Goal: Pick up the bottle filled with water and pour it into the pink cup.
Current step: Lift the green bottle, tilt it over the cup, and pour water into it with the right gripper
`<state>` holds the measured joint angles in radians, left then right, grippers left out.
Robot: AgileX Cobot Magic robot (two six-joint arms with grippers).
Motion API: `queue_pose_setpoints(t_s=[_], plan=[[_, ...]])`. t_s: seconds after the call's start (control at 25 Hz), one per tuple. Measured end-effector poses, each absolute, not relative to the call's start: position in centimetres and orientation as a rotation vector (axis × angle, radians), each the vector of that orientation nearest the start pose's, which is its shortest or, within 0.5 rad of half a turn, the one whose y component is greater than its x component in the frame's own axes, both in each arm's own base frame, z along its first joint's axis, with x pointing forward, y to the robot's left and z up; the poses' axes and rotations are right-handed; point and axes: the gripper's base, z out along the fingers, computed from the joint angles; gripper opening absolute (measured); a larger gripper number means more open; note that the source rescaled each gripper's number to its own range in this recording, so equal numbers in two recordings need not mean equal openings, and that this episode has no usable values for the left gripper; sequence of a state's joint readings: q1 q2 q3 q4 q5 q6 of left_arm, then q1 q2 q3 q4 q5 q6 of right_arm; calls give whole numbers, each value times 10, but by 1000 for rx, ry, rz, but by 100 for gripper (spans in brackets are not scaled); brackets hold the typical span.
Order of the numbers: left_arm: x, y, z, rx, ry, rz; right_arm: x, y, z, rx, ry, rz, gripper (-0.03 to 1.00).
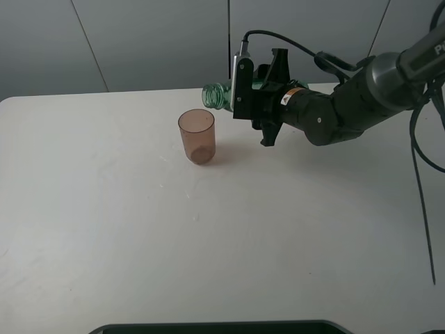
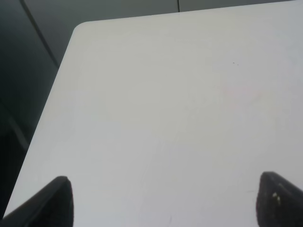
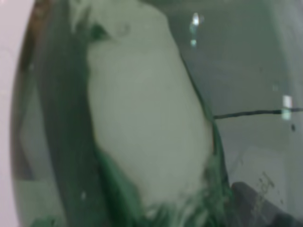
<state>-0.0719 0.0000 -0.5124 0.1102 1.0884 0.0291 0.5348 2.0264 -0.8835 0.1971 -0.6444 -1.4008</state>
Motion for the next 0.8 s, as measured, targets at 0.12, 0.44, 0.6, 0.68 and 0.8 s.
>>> queue_pose_setpoints(t_s=[0.12,0.44,0.6,0.68,0.8], plan=[[-7,9,279,96,2054,106,336,186,115,-1538,1334,-578,0],[-7,9,279,96,2054,106,345,191,119,-1518,1351,-580,0],[-7,9,279,96,2054,106,351,192,117,-1537,1351,-605,0],[-7,9,279,96,2054,106,351,192,114,-1570,1344,-624,0],[-7,9,279,96,2054,106,351,191,108,-1614,1328,-647,0]])
